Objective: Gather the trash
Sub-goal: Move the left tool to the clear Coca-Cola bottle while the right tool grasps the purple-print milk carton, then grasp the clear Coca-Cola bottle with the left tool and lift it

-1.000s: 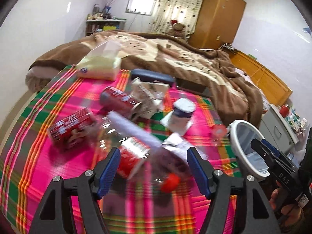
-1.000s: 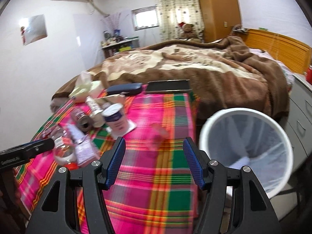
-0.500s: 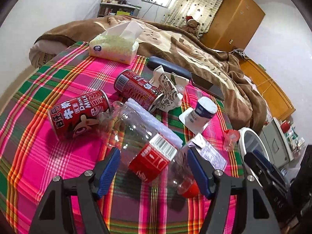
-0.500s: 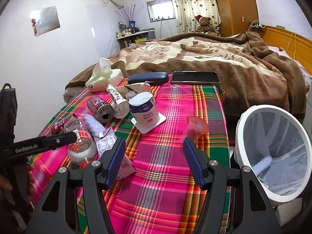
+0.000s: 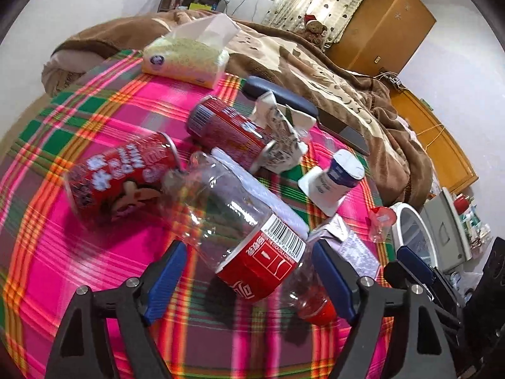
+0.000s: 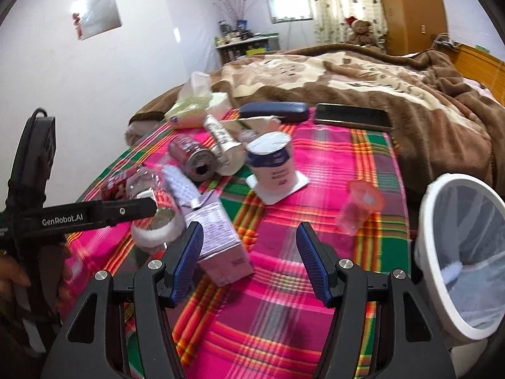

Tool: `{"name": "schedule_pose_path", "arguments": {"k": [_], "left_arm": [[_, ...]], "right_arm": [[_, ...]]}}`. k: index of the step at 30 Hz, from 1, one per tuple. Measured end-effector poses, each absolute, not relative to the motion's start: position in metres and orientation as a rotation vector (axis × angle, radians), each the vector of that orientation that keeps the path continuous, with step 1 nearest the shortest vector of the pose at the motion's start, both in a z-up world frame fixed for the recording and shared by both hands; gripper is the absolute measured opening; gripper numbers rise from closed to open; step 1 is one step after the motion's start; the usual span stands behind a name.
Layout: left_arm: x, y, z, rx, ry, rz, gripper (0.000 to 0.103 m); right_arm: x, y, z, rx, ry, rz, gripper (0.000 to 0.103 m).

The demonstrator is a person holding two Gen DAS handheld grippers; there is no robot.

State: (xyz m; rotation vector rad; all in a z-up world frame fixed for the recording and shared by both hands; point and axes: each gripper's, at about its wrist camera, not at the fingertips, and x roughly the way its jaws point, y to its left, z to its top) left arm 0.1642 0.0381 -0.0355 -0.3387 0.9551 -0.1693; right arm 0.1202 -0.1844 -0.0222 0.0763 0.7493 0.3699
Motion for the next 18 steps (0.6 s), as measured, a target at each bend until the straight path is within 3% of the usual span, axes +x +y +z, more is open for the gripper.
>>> {"name": "schedule_pose_path", "arguments": {"k": [12,15,18], "left_arm": [[0.163,0.060,-0.032,-0.341,0.962,-0.147,0.084],[0.165,0.063,-0.031,-0.374,0.954,-0.143,0.083],[0.170,0.062,-0.029,-0.394,0.945,-0.137,0.083]], "right_arm": [[0.133,-0.157,-0.036,0.000,0.822,0.417,0.063],[0.134,-0.158,-0.038,0.006,0.823,0.399,0.044],[0.131,-0.161,-0.037,0.006,0.818,0.372,0.043]]}}
